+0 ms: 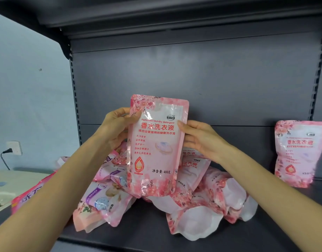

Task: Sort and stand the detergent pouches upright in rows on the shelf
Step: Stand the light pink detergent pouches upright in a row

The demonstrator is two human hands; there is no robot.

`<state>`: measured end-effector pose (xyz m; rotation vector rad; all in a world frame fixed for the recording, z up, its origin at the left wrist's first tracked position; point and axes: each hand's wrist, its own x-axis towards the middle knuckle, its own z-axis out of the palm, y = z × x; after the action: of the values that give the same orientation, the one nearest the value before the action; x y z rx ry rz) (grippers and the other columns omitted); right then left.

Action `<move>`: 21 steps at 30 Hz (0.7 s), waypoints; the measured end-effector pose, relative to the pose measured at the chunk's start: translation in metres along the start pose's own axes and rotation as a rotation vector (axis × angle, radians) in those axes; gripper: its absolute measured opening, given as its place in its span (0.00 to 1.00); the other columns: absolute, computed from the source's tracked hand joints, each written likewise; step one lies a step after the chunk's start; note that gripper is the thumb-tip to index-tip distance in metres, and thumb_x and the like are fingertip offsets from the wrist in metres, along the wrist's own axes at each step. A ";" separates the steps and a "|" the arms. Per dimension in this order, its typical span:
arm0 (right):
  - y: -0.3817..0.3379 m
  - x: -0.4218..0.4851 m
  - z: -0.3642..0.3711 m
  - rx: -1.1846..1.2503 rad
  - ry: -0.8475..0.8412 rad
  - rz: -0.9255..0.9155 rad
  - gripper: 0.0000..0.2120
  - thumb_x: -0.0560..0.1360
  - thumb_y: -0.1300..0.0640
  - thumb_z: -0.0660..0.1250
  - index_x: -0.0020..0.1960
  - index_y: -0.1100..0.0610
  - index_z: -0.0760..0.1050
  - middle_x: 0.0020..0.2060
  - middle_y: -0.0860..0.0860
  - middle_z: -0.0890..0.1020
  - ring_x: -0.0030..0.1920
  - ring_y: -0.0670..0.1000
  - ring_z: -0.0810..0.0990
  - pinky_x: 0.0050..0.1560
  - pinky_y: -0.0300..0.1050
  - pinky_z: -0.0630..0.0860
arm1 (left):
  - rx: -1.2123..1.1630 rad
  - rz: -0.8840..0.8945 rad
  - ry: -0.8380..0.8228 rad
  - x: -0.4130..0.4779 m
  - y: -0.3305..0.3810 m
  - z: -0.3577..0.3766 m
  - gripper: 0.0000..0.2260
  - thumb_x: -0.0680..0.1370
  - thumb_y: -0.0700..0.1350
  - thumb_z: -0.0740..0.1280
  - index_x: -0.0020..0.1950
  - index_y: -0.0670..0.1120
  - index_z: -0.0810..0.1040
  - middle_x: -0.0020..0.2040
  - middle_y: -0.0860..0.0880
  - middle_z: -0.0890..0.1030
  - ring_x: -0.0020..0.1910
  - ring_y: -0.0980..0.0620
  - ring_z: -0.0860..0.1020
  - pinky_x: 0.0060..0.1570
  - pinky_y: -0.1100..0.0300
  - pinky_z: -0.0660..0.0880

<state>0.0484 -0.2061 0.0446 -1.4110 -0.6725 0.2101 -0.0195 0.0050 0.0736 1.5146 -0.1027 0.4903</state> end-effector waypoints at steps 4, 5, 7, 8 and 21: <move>-0.009 -0.014 0.002 0.046 0.075 -0.020 0.12 0.75 0.55 0.66 0.55 0.61 0.78 0.50 0.54 0.84 0.51 0.53 0.83 0.53 0.46 0.80 | -0.056 0.015 -0.031 -0.007 0.005 0.006 0.02 0.75 0.40 0.67 0.45 0.43 0.78 0.40 0.46 0.85 0.38 0.50 0.84 0.35 0.56 0.81; -0.011 -0.017 0.002 0.051 0.095 -0.025 0.11 0.75 0.56 0.66 0.55 0.61 0.78 0.50 0.54 0.84 0.50 0.53 0.83 0.53 0.46 0.80 | -0.078 0.020 -0.042 -0.008 0.007 0.008 0.02 0.74 0.40 0.67 0.44 0.43 0.79 0.40 0.46 0.85 0.38 0.50 0.84 0.34 0.58 0.80; -0.014 -0.024 0.000 0.044 0.135 -0.039 0.10 0.75 0.56 0.66 0.53 0.60 0.79 0.49 0.54 0.85 0.49 0.53 0.84 0.52 0.45 0.80 | -0.111 0.017 -0.073 -0.010 0.009 0.014 0.02 0.74 0.39 0.67 0.44 0.43 0.80 0.42 0.45 0.85 0.40 0.49 0.84 0.35 0.58 0.80; -0.015 -0.027 -0.001 0.038 0.153 -0.048 0.09 0.75 0.55 0.66 0.52 0.59 0.79 0.48 0.53 0.85 0.49 0.52 0.84 0.52 0.45 0.80 | -0.121 0.014 -0.086 -0.011 0.009 0.017 0.03 0.74 0.39 0.67 0.46 0.42 0.80 0.44 0.45 0.85 0.41 0.49 0.84 0.36 0.58 0.80; -0.033 -0.044 -0.058 -0.002 0.237 -0.160 0.10 0.75 0.57 0.66 0.52 0.61 0.79 0.48 0.54 0.85 0.48 0.52 0.84 0.46 0.42 0.81 | -0.107 0.099 -0.086 0.000 0.010 0.082 0.10 0.74 0.40 0.68 0.55 0.39 0.79 0.51 0.43 0.83 0.44 0.48 0.81 0.46 0.55 0.81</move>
<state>0.0370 -0.2836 0.0622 -1.3507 -0.5854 -0.0835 -0.0039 -0.0752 0.0888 1.4306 -0.2683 0.4914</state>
